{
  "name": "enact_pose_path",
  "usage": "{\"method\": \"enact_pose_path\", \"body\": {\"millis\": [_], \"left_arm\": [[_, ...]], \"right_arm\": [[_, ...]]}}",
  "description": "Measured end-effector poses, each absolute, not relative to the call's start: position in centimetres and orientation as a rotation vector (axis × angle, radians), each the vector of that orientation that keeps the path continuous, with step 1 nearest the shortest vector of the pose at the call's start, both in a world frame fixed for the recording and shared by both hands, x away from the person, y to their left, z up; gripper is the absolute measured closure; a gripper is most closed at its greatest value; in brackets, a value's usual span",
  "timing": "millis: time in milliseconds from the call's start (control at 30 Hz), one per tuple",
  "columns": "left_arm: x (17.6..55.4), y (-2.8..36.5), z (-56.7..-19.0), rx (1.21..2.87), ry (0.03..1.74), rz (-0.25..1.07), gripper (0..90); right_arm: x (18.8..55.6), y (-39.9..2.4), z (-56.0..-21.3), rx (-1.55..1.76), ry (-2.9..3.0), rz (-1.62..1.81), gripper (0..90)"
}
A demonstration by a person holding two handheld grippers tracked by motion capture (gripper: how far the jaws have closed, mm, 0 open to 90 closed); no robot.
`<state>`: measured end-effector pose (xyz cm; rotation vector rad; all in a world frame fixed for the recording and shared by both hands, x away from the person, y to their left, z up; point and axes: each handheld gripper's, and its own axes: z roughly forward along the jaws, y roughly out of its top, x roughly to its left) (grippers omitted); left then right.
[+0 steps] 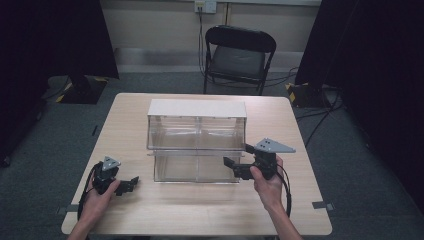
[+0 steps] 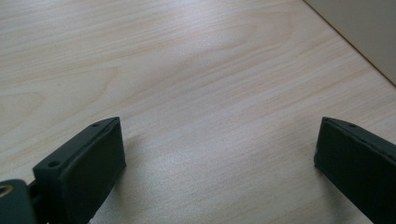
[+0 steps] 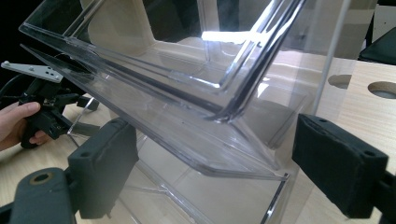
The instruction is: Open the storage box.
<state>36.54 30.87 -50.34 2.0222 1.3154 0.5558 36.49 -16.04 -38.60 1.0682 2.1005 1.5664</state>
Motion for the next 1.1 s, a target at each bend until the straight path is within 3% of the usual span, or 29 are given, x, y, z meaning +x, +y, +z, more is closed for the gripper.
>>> {"method": "enact_pose_path", "body": {"millis": [1100], "left_arm": [[36.53,30.86,-50.34,2.020,1.317,0.556,1.2]], "right_arm": [[36.45,-16.02,-38.60,1.067,2.098,1.563,13.6]]}}
